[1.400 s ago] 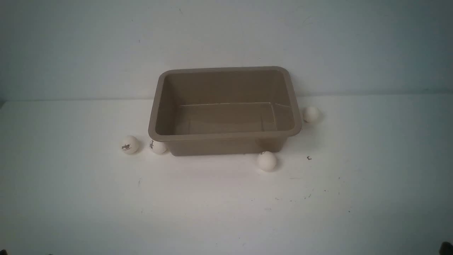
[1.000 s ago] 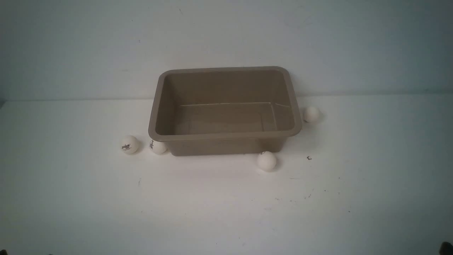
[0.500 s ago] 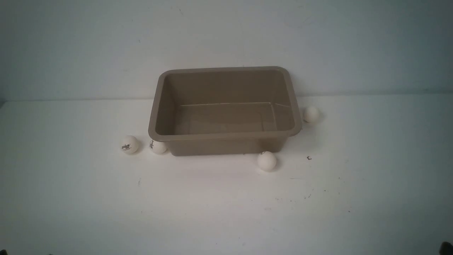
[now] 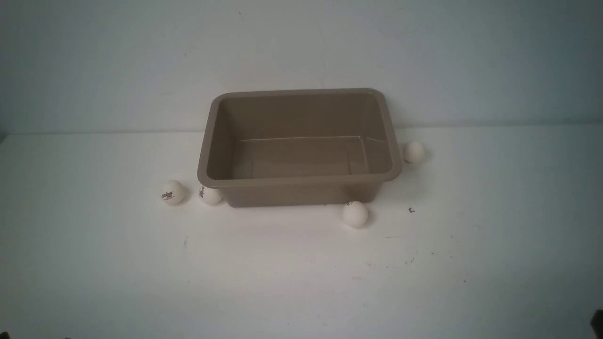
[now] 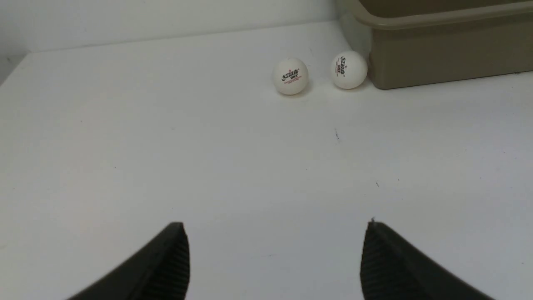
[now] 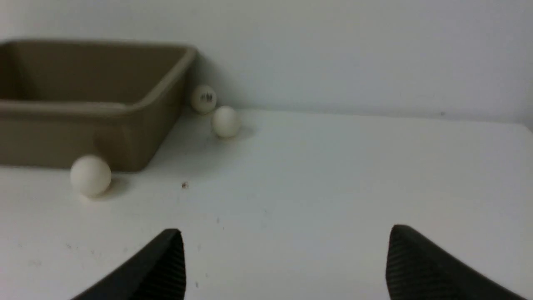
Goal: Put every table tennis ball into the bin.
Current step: Use the right arm to clamp the table tennis ball closest to it
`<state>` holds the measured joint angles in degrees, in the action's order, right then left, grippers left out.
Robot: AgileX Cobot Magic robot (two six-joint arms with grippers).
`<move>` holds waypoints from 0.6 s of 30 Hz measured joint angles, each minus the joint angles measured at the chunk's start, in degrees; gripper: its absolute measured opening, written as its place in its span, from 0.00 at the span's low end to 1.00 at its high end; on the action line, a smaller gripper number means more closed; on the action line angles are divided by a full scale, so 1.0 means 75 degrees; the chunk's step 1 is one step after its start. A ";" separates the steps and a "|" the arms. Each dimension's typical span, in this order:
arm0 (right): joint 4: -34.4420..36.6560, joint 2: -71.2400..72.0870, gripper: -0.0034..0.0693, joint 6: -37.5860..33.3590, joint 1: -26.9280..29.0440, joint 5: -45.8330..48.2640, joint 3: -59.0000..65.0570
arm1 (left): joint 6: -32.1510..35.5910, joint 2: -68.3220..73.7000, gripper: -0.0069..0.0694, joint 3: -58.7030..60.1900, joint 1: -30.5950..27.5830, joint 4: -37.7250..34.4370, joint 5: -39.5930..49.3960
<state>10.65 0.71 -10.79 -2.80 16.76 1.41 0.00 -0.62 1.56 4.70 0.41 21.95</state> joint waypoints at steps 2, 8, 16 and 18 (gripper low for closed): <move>0.0094 0.0000 0.86 -0.0007 0.0000 -0.0084 -0.0289 | 0.0000 0.0000 0.74 0.0000 0.0000 0.0000 0.0000; 0.0187 0.0000 0.86 -0.0066 0.0000 0.0986 -0.2259 | 0.0000 0.0000 0.74 0.0000 0.0000 0.0000 0.0000; 0.1076 -0.0144 0.86 -0.0051 0.0000 0.2830 -0.4157 | 0.0000 0.0000 0.74 0.0000 0.0000 0.0000 0.0000; 0.1341 -0.0144 0.86 -0.0046 0.0000 0.2905 -0.4206 | 0.0000 0.0000 0.74 0.0000 0.0000 0.0000 0.0000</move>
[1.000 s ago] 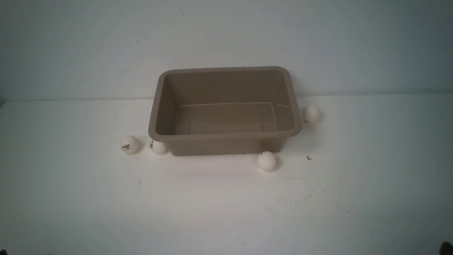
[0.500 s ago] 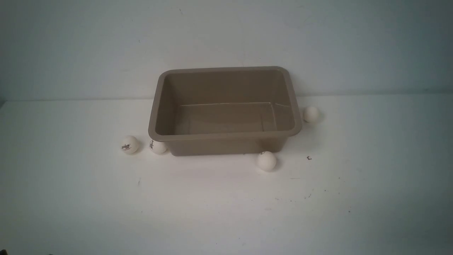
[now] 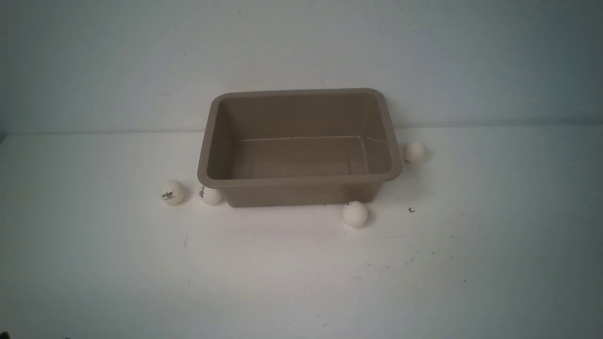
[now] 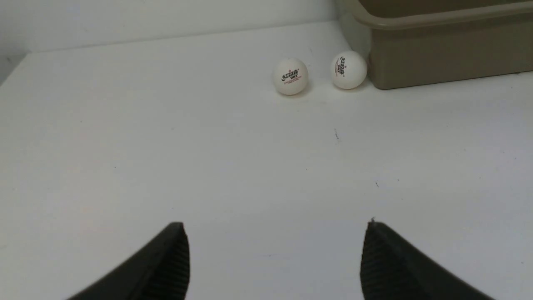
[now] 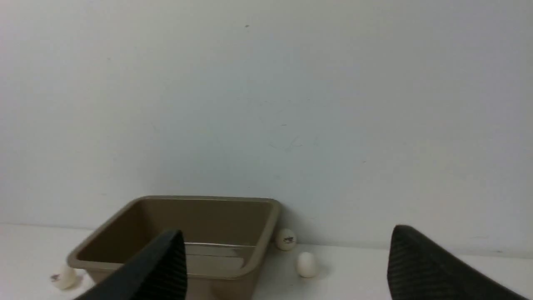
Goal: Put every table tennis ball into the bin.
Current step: Use the right arm to clamp the table tennis ball closest to it
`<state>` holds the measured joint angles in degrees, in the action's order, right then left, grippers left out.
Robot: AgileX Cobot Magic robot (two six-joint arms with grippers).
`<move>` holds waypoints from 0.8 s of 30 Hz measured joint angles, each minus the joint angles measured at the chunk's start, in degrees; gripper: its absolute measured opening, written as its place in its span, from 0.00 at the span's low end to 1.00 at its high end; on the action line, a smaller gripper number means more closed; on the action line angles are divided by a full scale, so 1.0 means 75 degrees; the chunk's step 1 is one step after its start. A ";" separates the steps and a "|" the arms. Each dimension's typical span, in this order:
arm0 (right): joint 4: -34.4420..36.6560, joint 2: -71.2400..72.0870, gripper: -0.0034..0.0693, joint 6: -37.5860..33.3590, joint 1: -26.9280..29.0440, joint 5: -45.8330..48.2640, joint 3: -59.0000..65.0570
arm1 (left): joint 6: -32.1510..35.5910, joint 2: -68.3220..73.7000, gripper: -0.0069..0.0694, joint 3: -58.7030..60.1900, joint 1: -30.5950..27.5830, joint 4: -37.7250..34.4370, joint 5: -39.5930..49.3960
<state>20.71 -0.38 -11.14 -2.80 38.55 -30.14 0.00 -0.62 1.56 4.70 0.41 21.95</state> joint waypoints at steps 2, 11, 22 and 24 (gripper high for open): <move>0.0262 0.0000 0.86 0.0000 0.0000 0.0064 -0.0009 | 0.0000 0.0000 0.74 0.0000 0.0000 0.0000 0.0000; 0.1161 0.0000 0.86 0.0000 0.0000 0.0109 -0.0023 | 0.0000 0.0000 0.74 0.0000 0.0000 0.0000 0.0000; 0.1359 0.0000 0.86 0.0000 0.0000 0.0123 -0.0023 | 0.0000 0.0000 0.74 0.0000 0.0000 0.0115 0.0000; 0.1438 0.0000 0.86 0.0000 0.0000 0.0125 -0.0023 | 0.0000 0.0000 0.74 0.0000 0.0000 0.0131 0.0000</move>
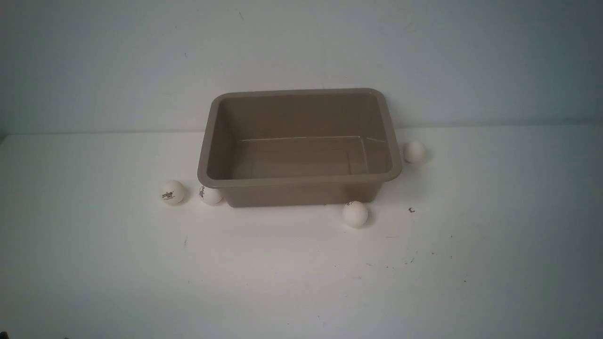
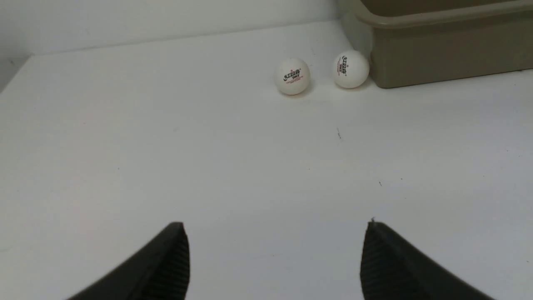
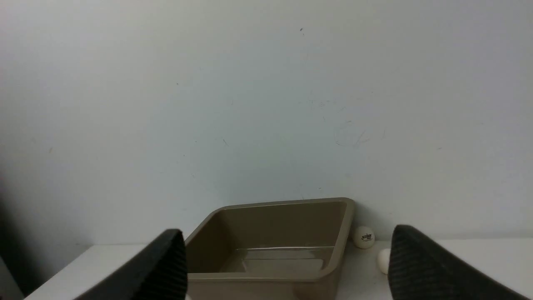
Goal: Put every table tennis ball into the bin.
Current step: Use the right arm to clamp the table tennis ball closest to it
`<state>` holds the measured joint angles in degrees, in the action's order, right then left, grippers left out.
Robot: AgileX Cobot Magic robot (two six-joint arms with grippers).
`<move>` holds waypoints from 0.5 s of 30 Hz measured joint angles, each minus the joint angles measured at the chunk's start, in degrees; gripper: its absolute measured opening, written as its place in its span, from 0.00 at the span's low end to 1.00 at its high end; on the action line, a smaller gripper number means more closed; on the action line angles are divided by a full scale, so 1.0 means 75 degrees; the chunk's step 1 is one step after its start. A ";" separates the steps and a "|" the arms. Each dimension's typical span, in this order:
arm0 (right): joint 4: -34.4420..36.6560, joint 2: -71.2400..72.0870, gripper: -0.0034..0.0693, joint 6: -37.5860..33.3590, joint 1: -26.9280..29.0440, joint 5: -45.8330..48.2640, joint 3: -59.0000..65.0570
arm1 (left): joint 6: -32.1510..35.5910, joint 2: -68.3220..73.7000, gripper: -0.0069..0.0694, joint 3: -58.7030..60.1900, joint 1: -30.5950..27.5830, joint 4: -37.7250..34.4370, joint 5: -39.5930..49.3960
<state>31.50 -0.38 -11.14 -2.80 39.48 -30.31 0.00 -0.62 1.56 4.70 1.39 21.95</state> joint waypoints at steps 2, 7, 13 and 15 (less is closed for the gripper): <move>0.0083 0.0000 0.86 0.0000 0.0000 0.0026 0.0000 | 0.0000 0.0000 0.74 0.0000 0.0000 0.0008 0.0000; 0.0152 0.0000 0.86 0.0000 0.0000 0.0029 0.0000 | 0.0000 0.0000 0.74 0.0000 0.0000 0.0017 0.0000; 0.0202 0.0000 0.86 0.0000 0.0000 0.0133 -0.0005 | -0.0182 0.0000 0.74 0.0014 0.0000 -0.0457 -0.0543; 0.0209 0.0000 0.86 0.0000 0.0000 0.0133 -0.0005 | -0.0248 0.0000 0.74 0.0014 0.0000 -0.0918 -0.0993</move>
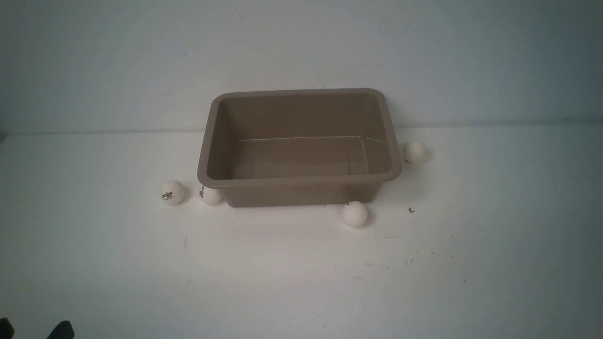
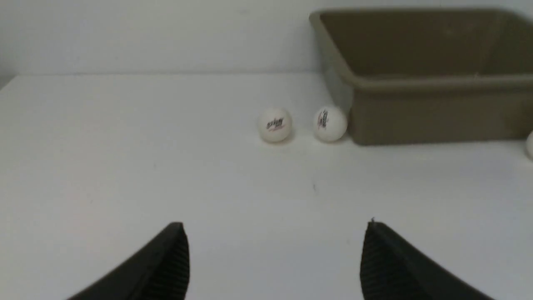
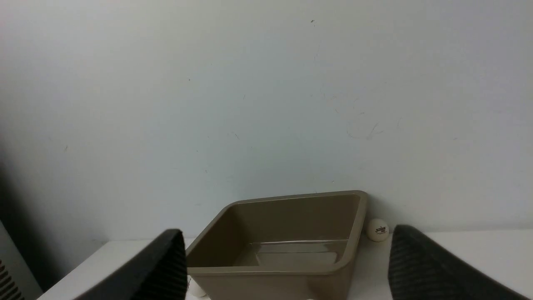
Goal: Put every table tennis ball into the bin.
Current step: Use the right arm to clamp the table tennis ball closest to it
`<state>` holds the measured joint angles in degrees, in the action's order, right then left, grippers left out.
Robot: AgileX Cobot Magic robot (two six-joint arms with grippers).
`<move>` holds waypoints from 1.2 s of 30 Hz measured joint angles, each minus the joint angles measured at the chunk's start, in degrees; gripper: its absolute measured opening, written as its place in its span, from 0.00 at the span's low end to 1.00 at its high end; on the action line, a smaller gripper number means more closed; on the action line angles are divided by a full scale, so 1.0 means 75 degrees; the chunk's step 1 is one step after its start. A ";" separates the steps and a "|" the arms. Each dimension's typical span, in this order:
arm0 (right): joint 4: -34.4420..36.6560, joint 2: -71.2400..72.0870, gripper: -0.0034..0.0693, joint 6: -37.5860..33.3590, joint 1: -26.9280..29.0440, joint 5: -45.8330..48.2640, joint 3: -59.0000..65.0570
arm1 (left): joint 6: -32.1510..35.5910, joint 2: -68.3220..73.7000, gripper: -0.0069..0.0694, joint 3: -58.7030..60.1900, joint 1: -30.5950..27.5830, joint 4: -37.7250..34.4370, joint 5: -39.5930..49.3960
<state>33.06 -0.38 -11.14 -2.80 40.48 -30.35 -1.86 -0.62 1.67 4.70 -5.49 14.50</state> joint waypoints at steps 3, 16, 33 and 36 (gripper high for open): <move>0.0002 0.0000 0.86 0.0000 0.0000 0.0000 0.0000 | -0.0065 0.0000 0.74 0.0002 0.0000 -0.0287 -0.0363; 0.0002 0.0000 0.86 -0.0112 0.0000 0.0009 0.0000 | -0.0543 0.0000 0.74 0.0002 0.0000 -0.0475 -0.1134; 0.0129 -0.0487 0.86 -0.0850 0.0000 0.0132 0.0000 | -0.0804 0.0000 0.74 0.0002 0.0000 -0.0507 -0.1182; 0.0170 -0.0656 0.86 -0.0978 0.0000 0.0132 0.0000 | -0.0839 0.0000 0.74 0.0002 0.0000 -0.0507 -0.1190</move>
<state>34.34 -5.29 -18.47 -2.80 41.47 -30.35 -8.15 -0.62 1.68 4.70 -9.29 5.58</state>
